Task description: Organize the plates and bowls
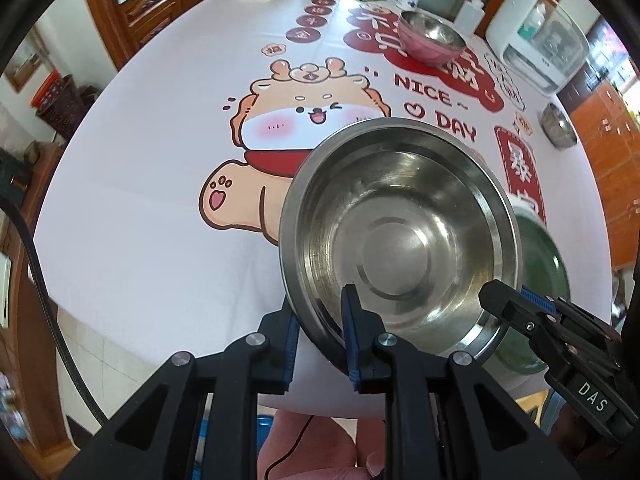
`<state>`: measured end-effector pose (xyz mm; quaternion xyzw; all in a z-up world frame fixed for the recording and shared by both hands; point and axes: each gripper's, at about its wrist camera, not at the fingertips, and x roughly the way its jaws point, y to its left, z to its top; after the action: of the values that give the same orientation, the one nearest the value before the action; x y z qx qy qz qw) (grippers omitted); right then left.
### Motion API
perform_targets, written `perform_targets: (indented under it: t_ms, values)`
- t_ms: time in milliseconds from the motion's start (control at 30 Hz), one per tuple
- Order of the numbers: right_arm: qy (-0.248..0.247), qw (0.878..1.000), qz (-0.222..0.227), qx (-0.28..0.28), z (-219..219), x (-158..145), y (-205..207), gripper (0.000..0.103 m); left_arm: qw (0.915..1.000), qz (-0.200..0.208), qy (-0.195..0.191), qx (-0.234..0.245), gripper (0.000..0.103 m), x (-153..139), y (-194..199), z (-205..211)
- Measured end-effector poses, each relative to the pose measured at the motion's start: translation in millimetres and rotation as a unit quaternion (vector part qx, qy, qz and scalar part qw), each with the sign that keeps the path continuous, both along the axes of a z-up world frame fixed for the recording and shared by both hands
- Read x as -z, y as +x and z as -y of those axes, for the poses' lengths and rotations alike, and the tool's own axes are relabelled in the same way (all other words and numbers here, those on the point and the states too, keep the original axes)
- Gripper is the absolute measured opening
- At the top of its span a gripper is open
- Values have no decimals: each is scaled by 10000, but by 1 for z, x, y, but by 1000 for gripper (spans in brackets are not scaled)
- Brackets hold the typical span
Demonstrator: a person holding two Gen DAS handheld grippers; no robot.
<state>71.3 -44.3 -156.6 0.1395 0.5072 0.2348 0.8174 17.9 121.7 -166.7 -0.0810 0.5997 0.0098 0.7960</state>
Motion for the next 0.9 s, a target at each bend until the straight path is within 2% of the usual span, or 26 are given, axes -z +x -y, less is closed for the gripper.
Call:
perform_targets:
  t_ms: [367,600,900]
  values:
    - [-121,9979,-249,592,-21,20,-10,19,9975,-285,-76,635,18,28,8,-16]
    - [-249,9965,-380,705,-30,28,-11,20,9964,-402,-186,730,19,40,10,-22]
    - [-427,9960,-328,713,-37,27,-10,21,9961,-396,-193,769,21,44,11,-25]
